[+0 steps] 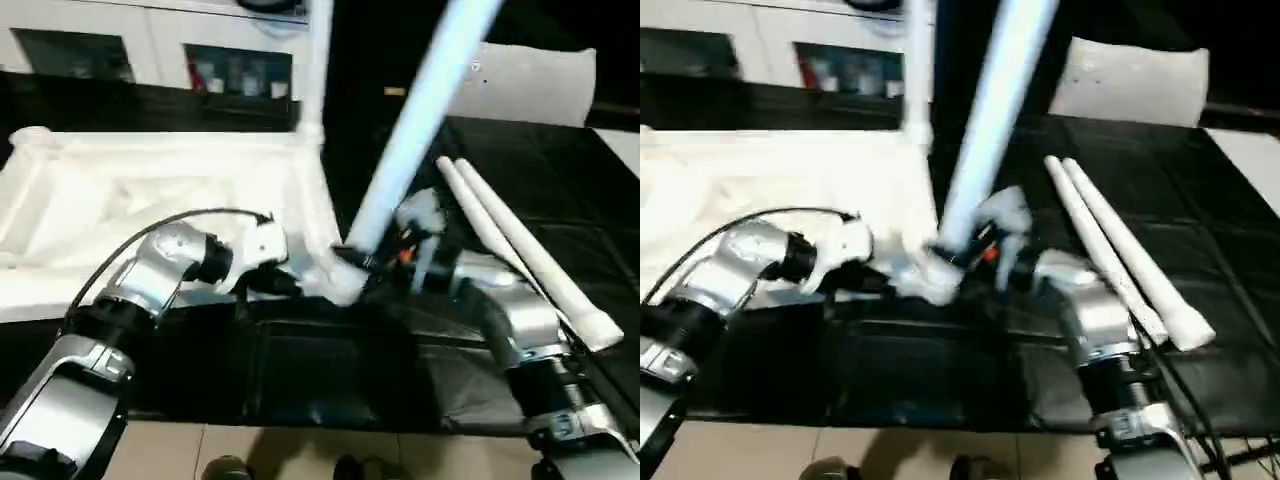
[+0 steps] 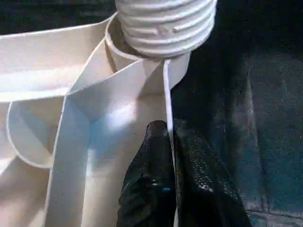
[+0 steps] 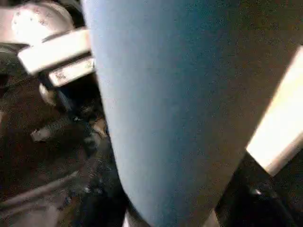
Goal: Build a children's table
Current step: Insert table leg to table base
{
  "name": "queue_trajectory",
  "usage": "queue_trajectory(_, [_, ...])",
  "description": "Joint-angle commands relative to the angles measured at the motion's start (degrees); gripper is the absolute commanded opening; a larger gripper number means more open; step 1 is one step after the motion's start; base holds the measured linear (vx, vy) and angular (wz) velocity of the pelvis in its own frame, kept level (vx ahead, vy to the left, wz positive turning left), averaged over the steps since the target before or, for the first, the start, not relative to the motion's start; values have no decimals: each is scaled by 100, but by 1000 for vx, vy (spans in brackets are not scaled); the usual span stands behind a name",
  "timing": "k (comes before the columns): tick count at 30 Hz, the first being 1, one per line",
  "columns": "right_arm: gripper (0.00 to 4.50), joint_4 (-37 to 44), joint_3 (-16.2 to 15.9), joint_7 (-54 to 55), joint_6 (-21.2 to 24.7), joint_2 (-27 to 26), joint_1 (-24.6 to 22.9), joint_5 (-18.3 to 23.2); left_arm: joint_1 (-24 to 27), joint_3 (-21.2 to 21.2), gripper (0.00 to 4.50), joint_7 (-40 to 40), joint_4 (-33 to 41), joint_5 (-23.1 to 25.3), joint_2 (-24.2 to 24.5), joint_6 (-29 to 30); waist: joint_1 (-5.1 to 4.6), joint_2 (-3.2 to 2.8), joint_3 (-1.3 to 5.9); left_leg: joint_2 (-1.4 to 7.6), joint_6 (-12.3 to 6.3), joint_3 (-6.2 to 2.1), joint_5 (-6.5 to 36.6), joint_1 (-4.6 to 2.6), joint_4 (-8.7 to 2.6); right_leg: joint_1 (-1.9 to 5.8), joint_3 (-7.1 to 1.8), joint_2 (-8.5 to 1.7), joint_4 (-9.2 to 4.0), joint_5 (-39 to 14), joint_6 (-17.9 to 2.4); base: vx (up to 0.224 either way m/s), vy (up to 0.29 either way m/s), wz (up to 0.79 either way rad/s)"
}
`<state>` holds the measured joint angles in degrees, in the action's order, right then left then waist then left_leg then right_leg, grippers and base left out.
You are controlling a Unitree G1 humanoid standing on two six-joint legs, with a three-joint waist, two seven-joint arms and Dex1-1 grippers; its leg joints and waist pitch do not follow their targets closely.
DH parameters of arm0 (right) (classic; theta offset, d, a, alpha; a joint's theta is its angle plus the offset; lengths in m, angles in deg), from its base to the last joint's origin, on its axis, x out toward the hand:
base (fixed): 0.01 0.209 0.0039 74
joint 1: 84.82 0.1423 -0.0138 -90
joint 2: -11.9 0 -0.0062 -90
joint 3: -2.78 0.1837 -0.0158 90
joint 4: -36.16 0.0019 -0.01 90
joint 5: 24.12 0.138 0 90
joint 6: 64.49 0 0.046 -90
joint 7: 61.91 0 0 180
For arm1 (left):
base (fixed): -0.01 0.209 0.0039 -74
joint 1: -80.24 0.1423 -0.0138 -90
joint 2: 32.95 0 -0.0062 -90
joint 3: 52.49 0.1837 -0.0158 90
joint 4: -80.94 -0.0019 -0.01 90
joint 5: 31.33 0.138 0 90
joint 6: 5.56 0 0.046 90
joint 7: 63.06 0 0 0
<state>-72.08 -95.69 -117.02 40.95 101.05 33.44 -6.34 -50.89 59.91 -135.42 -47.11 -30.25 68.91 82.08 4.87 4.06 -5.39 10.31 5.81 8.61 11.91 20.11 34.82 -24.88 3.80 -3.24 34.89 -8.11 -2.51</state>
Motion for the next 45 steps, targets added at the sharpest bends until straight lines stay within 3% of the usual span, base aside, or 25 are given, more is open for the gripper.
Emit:
queue_trajectory(1, [189, -52, -20, -145, -47, 76, 49, -7, 27, 156, 0, -193, -21, 127, -13, -255, -35, -80, 460, 240, -281, 13, 698, -3, -427, 433, -306, -469, -404, -1687, -998, 0, 0, 0])
queue_trajectory(4, [189, -144, -155, -400, -63, 63, 101, 1, 21, 152, 0, -274, -149, 212, 38, -537, -36, -19, 430, 224, -270, 13, 687, 31, -437, 436, -302, -471, -443, -2071, -774, 0, 0, 0])
queue_trajectory(7, [189, -321, -273, -432, -175, 117, 174, -169, 29, 144, 0, -306, -127, 203, 48, -553, -34, -29, 418, 222, -261, 15, 657, 18, -443, 411, -302, -477, -473, -2352, -664, 0, 0, 0])
queue_trajectory(16, [189, -857, -281, -426, -525, 230, 476, -507, 63, 87, 0, -264, -160, 260, 148, -814, -50, -25, 377, 228, -289, 21, 644, 13, -456, 383, -308, -464, -453, -2152, -751, 0, 0, 0])
queue_trajectory(20, [189, -867, -369, -357, -674, 239, 454, -636, 116, -34, 0, -32, -152, 245, 137, -671, -50, 13, 357, 223, -302, 22, 710, 25, -463, 389, -308, -475, -478, -2399, -649, 0, 0, 0])
queue_trajectory(23, [189, -820, -400, -311, -716, 208, 371, -681, 98, -132, 0, 155, -175, 197, 46, -517, -47, 1, 338, 220, -291, 15, 820, 13, -469, 363, -301, -476, -526, -2806, -517, 0, 0, 0])
queue_trajectory(26, [189, -849, -422, -224, -819, 130, 254, -744, 131, -249, 0, 400, -151, 119, -90, -371, -40, -73, 346, 223, -253, 2, 955, -12, -477, 350, -292, -471, -550, -2915, -488, 0, 0, 0])
queue_trajectory(27, [189, -848, -426, -213, -842, 124, 225, -754, 165, -259, 0, 404, -104, 92, -110, -341, -51, -49, 336, 220, -246, -2, 1027, 2, -489, 353, -282, -460, -569, -2996, -452, 0, 0, 0])
queue_trajectory(29, [189, -837, -443, -204, -875, 134, 189, -778, 227, -250, 0, 389, -21, 87, -113, -316, -51, -65, 340, 212, -227, -17, 1119, -5, -491, 353, -273, -471, -592, -3246, -376, 0, 0, 0])
queue_trajectory(37, [189, -896, -614, -213, -1048, 135, 186, -956, 285, -223, 0, 400, 95, 184, -98, -272, -65, -59, 355, 237, -256, -21, 1087, -5, -503, 356, -288, -470, -552, -2853, -526, 0, 0, 0])
queue_trajectory(40, [189, -950, -691, -234, -1162, 141, 176, -1060, 278, -243, 0, 445, 116, 201, -108, -217, -69, -62, 339, 230, -246, -21, 1148, -2, -510, 350, -289, -471, -569, -3005, -490, 0, 0, 0])
queue_trajectory(45, [189, -1107, -235, 3, -779, -99, 204, -616, 272, -274, 0, 490, 147, 190, -124, -134, -83, -71, 332, 235, -247, -41, 1271, -27, -526, 331, -276, -485, -618, -3311, -423, 0, 0, 0])
